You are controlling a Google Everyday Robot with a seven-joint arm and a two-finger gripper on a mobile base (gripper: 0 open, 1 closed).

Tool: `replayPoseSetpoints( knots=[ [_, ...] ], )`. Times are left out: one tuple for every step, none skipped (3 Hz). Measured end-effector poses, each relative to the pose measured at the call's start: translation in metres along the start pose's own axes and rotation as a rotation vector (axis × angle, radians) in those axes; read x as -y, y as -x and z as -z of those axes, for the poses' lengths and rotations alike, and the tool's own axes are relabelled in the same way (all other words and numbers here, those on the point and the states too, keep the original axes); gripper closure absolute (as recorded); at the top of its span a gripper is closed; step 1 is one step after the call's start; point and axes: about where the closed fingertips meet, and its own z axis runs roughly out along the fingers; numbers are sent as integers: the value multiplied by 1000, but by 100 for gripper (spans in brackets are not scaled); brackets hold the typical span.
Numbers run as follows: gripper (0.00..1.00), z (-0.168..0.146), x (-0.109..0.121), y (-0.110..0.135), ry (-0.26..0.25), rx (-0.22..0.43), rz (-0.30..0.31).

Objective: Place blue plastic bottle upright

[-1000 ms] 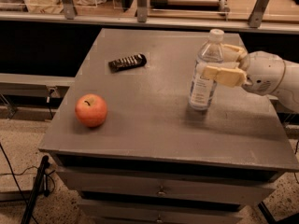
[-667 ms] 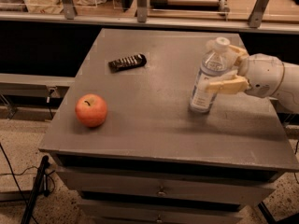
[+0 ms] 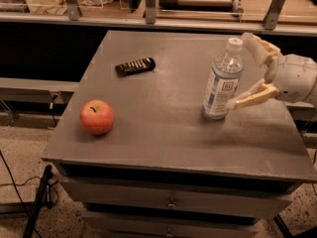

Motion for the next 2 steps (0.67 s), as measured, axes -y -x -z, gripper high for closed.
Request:
replayPoseSetpoints(
  knots=[
    [0, 31, 15, 10, -59, -89, 59],
    [0, 33, 16, 10, -63, -96, 63]
  ],
)
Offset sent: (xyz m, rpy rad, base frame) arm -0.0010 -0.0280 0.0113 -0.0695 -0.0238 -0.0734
